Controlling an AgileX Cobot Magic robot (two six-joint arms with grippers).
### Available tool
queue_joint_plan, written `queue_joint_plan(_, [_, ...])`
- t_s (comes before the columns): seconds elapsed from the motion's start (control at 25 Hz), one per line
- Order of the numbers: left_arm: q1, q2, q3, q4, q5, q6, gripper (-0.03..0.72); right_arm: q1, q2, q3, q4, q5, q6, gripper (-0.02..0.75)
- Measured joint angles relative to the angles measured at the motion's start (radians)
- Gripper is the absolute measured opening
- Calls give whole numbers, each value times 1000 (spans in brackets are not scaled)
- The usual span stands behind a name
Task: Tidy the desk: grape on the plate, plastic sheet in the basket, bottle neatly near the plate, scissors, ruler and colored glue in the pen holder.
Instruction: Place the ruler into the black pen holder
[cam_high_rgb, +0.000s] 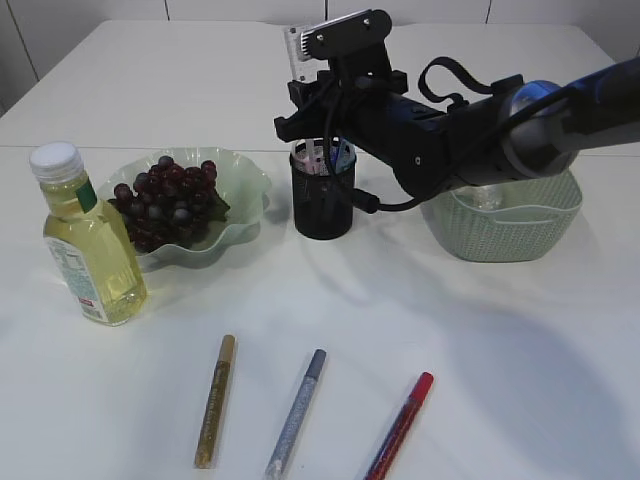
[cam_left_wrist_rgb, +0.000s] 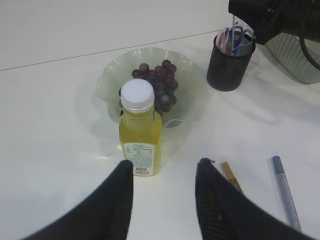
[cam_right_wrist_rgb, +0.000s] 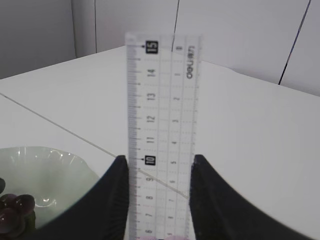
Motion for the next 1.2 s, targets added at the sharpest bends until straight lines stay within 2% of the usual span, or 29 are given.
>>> queue_joint_plan(1.2, [0,0,0,0,0,0,309,-1,0,0,4,-1,22,293])
